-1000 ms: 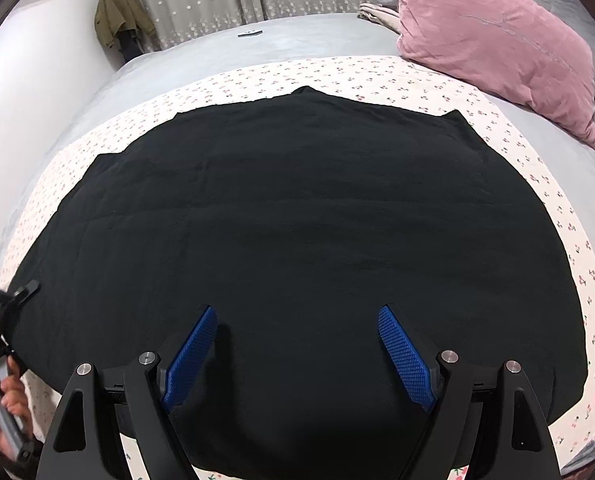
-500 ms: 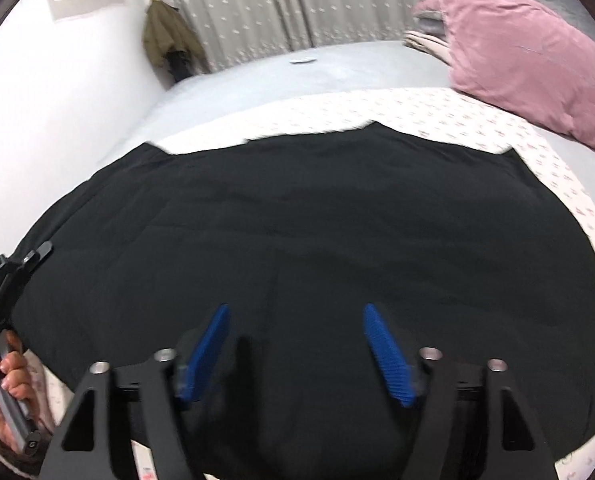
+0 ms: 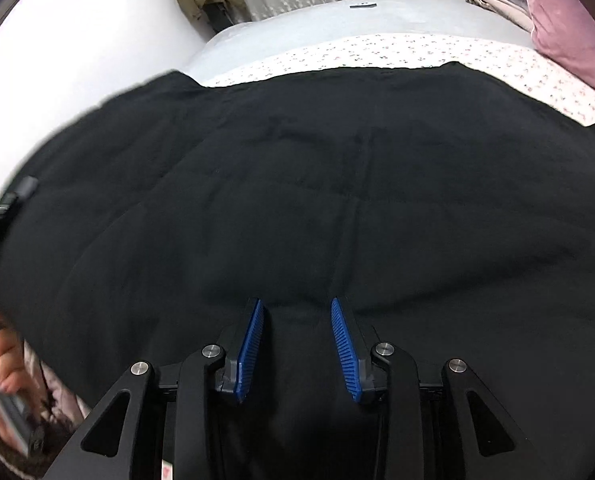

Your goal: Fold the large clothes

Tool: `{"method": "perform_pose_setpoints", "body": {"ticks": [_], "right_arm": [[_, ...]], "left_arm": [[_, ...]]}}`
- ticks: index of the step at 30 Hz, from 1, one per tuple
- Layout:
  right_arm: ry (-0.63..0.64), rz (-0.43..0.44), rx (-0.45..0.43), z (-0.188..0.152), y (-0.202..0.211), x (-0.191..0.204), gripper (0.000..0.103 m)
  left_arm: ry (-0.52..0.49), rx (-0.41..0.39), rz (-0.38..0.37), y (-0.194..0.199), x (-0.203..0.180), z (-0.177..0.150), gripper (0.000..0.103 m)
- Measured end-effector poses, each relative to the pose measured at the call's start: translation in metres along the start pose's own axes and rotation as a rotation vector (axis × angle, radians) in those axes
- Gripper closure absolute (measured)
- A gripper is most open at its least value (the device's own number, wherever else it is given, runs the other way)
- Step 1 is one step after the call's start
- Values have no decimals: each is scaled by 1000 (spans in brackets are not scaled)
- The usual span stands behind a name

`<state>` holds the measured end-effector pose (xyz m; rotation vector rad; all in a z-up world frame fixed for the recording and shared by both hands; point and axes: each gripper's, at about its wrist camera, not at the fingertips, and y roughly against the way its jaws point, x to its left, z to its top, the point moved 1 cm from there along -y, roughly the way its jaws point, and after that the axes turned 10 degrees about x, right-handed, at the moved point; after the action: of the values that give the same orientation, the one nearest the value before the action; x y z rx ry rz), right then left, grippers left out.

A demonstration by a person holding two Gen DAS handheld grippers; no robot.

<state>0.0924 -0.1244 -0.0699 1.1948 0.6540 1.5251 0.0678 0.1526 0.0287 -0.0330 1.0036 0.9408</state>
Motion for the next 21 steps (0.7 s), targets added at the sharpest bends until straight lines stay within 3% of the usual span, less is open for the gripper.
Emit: {"method": "perform_pose_setpoints", "body": {"ticks": [5,8,10,17,21], "right_arm": [[-79,164,14,4,3,-24,66],[-179,317,48,8,14,-52,64],[-247,373,25,4,25,-70,61],[-457,361,-190,-21,90,-153,39],[-545,328,-244,-40,110,-197,38]], "left_arm": [[-181,46,-109,-10,-49,-12,70],[-270,109,-152,-25,-74,-25,69],[-339,172,-168,-46,-96,-42,69],[-497,373,-140,-101,-131,-103,67],[-576,511,-78,-133,-133,-141,58]]}}
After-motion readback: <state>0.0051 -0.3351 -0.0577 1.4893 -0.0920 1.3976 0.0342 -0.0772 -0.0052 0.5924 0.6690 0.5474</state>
